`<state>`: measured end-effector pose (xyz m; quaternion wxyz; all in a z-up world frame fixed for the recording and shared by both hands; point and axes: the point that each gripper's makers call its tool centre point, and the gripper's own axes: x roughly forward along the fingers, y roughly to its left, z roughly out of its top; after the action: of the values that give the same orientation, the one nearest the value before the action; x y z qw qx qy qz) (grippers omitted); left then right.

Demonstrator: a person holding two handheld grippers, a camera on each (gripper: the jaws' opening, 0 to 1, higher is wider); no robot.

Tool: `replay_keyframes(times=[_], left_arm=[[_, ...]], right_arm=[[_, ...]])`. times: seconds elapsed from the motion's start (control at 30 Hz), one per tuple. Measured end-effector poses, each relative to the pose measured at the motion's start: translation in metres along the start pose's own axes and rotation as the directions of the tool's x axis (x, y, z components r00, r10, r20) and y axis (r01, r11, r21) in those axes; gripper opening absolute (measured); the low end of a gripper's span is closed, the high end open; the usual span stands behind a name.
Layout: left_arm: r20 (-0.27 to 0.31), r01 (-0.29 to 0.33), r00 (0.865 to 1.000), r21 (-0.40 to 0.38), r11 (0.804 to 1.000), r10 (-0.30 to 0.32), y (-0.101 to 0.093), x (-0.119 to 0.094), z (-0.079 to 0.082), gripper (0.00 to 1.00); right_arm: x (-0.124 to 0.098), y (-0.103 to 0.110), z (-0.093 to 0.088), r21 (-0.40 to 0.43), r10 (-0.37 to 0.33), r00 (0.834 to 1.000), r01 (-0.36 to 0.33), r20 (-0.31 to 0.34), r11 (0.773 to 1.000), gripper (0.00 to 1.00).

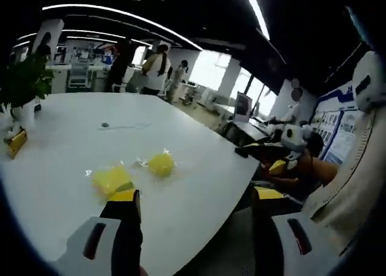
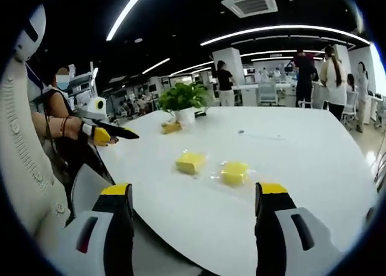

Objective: Compare the silicone blocks by pressing each to a similar depth, holding the contact briefly, and releasing to observe deformation and rebound differences across the visible hardness samples.

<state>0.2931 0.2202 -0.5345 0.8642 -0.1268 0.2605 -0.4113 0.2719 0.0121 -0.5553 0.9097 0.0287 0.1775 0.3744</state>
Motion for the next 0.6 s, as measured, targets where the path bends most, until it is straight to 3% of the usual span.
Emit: replay_keyframes(times=[0.2, 0.27, 0.37, 0.43, 0.6], left_arm=[[-0.031, -0.031, 0.999, 0.051, 0.998, 0.033, 0.012, 0.034, 0.030, 0.72], [-0.038, 0.009, 0.999, -0.020, 1.000, -0.010, 0.009, 0.050, 0.038, 0.73], [-0.060, -0.007, 0.998, 0.007, 1.000, 0.007, 0.018, 0.072, 0.045, 0.72], [-0.075, -0.014, 0.997, 0.015, 1.000, 0.015, 0.022, 0.085, 0.046, 0.70], [-0.110, 0.001, 0.994, -0.068, 0.998, -0.009, 0.031, 0.126, 0.039, 0.71]], right_arm=[[-0.006, -0.020, 0.009, -0.007, -0.027, 0.999, 0.027, 0.027, 1.000, 0.77], [-0.008, -0.027, 0.012, -0.008, -0.037, 0.999, 0.037, 0.035, 0.999, 0.77], [-0.010, -0.036, 0.015, 0.004, -0.051, 0.998, 0.051, 0.046, 0.999, 0.76], [-0.011, -0.040, 0.015, 0.008, -0.060, 0.997, 0.059, 0.046, 0.998, 0.75], [-0.010, -0.048, 0.012, 0.035, -0.068, 0.997, 0.066, 0.040, 0.997, 0.75]])
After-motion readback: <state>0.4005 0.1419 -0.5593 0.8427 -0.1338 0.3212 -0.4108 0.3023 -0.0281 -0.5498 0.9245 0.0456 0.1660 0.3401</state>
